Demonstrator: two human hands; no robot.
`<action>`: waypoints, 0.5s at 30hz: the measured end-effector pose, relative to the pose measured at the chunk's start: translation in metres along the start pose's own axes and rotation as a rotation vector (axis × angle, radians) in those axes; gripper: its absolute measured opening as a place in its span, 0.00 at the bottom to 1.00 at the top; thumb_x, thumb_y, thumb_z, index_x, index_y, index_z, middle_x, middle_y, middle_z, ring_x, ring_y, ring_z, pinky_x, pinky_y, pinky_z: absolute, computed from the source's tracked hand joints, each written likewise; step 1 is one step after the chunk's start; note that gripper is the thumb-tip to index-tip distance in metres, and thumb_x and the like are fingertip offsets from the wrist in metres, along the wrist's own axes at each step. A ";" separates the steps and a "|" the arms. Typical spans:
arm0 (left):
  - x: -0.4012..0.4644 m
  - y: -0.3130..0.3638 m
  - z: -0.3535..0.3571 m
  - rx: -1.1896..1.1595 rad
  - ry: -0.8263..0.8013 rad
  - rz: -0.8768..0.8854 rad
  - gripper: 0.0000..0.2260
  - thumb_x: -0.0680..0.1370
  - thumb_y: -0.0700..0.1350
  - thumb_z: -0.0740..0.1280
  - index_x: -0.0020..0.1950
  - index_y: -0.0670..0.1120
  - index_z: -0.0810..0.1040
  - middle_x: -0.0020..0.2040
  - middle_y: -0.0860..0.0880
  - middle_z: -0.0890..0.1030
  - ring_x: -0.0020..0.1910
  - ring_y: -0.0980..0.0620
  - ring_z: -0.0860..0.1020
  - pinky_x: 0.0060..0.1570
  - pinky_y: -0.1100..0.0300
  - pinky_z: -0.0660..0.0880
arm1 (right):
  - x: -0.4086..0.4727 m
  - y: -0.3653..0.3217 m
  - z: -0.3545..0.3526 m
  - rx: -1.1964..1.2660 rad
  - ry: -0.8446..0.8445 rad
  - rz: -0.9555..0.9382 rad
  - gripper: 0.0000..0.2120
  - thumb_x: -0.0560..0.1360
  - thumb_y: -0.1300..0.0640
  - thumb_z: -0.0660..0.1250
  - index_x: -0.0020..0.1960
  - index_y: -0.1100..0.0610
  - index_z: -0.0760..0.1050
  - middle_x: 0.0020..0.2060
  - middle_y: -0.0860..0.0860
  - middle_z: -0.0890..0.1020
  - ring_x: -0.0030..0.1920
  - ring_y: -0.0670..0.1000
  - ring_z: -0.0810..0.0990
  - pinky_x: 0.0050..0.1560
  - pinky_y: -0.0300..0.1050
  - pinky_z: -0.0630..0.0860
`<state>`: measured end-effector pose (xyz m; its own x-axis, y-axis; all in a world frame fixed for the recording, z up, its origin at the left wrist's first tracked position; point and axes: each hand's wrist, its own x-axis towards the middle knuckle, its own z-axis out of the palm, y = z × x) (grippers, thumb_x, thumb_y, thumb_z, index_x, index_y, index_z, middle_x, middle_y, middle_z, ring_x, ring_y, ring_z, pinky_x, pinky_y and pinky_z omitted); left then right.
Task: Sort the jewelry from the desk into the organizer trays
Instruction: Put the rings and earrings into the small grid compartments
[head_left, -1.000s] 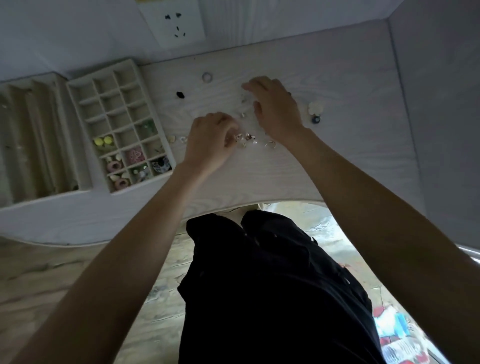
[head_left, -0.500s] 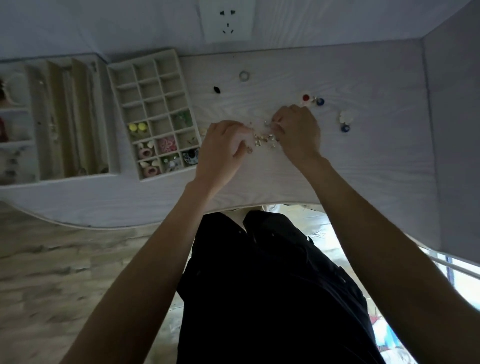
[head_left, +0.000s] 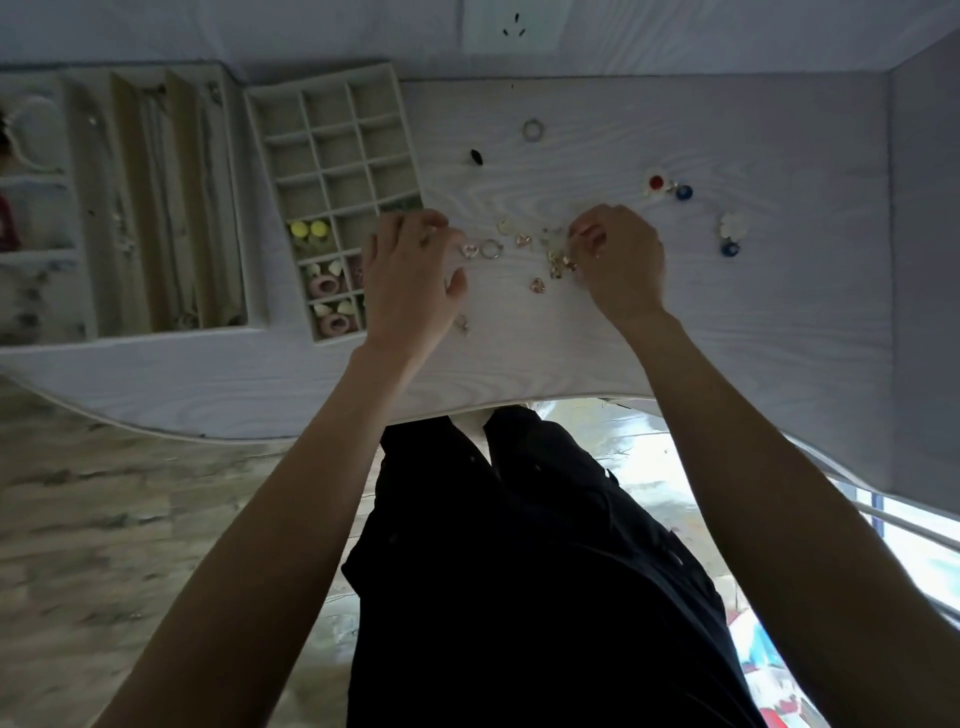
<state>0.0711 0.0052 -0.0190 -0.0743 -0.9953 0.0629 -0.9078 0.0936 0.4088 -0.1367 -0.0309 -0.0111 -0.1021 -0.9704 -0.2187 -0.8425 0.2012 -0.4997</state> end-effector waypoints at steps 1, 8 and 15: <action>0.001 -0.002 -0.001 -0.030 0.003 0.022 0.11 0.72 0.44 0.70 0.53 0.46 0.81 0.55 0.46 0.78 0.55 0.42 0.73 0.54 0.55 0.63 | -0.002 -0.002 -0.002 0.010 0.021 -0.020 0.06 0.74 0.59 0.64 0.47 0.54 0.79 0.45 0.51 0.81 0.46 0.51 0.79 0.48 0.48 0.76; -0.013 0.008 -0.029 -0.987 -0.193 -0.240 0.08 0.77 0.43 0.69 0.54 0.49 0.74 0.51 0.50 0.81 0.50 0.54 0.80 0.50 0.60 0.77 | -0.039 -0.072 -0.009 0.405 -0.067 -0.210 0.14 0.75 0.65 0.63 0.57 0.53 0.77 0.37 0.46 0.81 0.36 0.41 0.79 0.39 0.29 0.72; -0.047 -0.009 -0.036 -0.930 -0.090 -0.408 0.05 0.76 0.43 0.70 0.49 0.51 0.77 0.43 0.58 0.80 0.41 0.63 0.79 0.41 0.70 0.72 | -0.063 -0.091 0.031 0.651 -0.250 0.077 0.07 0.73 0.65 0.68 0.48 0.55 0.77 0.37 0.49 0.83 0.37 0.50 0.83 0.45 0.52 0.81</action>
<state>0.0979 0.0524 0.0074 0.1040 -0.9506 -0.2924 -0.1934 -0.3077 0.9316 -0.0376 0.0160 0.0223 0.0421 -0.9062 -0.4208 -0.3413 0.3828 -0.8585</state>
